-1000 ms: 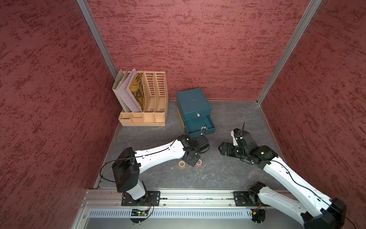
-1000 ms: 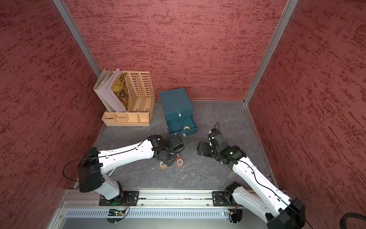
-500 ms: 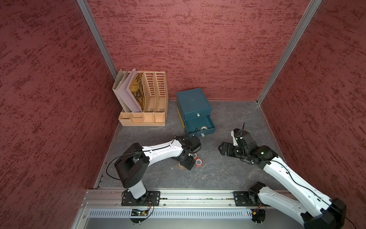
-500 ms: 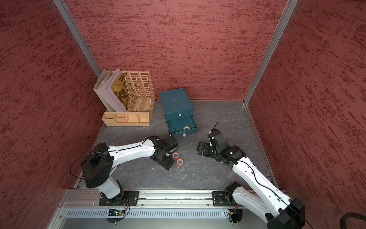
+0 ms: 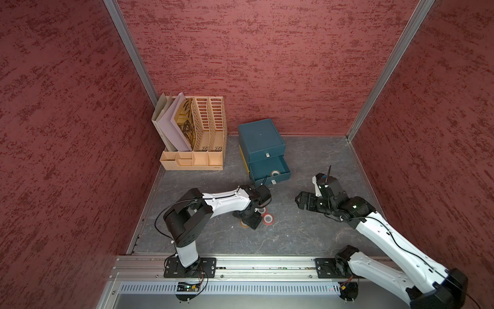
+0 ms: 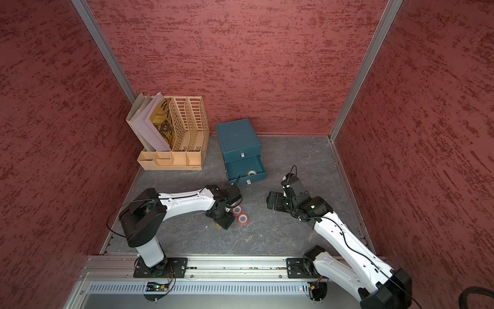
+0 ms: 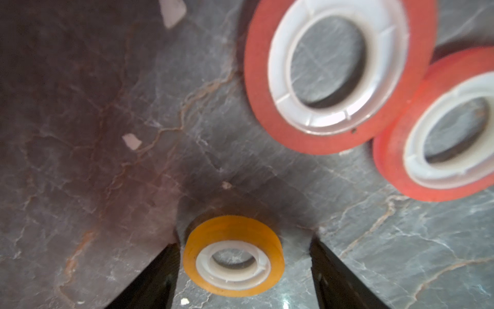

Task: Place the transparent tape into the drawer according to color
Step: Pick up the tape at the center of the board.

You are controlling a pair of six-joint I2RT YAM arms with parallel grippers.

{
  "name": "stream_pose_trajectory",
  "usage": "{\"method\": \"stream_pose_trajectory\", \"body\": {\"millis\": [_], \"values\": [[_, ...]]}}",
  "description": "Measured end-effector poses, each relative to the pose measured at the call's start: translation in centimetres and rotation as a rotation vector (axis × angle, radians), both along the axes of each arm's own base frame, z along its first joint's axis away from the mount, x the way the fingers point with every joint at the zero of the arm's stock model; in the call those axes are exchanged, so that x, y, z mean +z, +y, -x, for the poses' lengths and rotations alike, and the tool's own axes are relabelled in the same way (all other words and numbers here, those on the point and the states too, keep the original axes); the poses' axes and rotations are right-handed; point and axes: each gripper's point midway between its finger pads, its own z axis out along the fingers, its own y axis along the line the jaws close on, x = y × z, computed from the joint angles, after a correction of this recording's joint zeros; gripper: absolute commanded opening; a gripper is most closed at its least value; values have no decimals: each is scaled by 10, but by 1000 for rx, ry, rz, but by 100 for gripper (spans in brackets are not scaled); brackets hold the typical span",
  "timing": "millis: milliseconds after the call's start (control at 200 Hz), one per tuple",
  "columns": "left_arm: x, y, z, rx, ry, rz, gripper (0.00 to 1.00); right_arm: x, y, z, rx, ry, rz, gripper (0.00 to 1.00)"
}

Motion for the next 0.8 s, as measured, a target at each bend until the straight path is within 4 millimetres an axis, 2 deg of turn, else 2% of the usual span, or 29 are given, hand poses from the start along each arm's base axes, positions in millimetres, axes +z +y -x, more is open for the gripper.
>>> {"method": "stream_pose_trajectory", "body": {"millis": [175, 481, 802], "values": [[0, 0, 0, 0, -1, 1, 77, -1, 0, 0, 0, 2, 1, 98], [-1, -2, 0, 1, 1, 7, 60, -2, 0, 0, -1, 6, 3, 99], [0, 0, -1, 3, -8, -4, 48, -2, -1, 0, -5, 6, 3, 99]]}}
